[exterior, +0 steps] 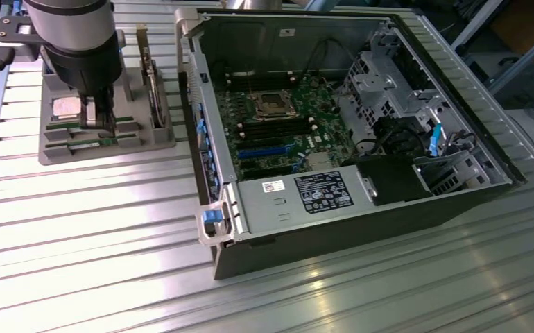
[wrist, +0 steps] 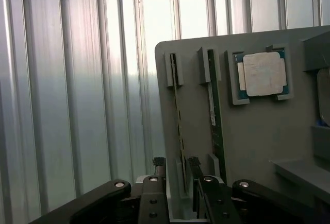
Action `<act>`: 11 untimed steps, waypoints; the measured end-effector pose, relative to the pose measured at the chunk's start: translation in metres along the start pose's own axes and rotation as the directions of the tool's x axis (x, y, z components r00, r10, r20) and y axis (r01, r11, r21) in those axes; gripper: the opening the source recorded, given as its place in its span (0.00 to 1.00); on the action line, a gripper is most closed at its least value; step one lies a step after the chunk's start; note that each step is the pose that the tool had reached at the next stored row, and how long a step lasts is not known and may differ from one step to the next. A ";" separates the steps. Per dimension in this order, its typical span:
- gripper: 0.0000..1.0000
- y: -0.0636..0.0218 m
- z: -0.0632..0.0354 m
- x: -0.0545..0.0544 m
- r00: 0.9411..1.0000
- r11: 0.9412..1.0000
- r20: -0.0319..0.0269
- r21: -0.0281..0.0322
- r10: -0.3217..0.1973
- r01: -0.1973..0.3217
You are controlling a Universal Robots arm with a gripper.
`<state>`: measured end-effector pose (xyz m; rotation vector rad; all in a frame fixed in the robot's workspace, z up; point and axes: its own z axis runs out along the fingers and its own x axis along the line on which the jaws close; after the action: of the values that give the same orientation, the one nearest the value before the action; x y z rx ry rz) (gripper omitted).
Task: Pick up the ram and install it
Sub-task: 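Pick up the ram and move it above insertion slot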
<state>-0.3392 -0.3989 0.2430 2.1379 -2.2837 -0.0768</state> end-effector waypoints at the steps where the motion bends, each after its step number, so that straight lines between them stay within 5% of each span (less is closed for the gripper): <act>1: 0.30 0.0001 0.0005 0.000 1.000 1.000 0.000 0.000 0.000 0.000; 11: 0.30 0.0103 0.0107 -0.004 0.997 0.997 -0.004 -0.002 -0.083 0.083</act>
<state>-0.3497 -0.3934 0.2329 2.2295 -2.1914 -0.0759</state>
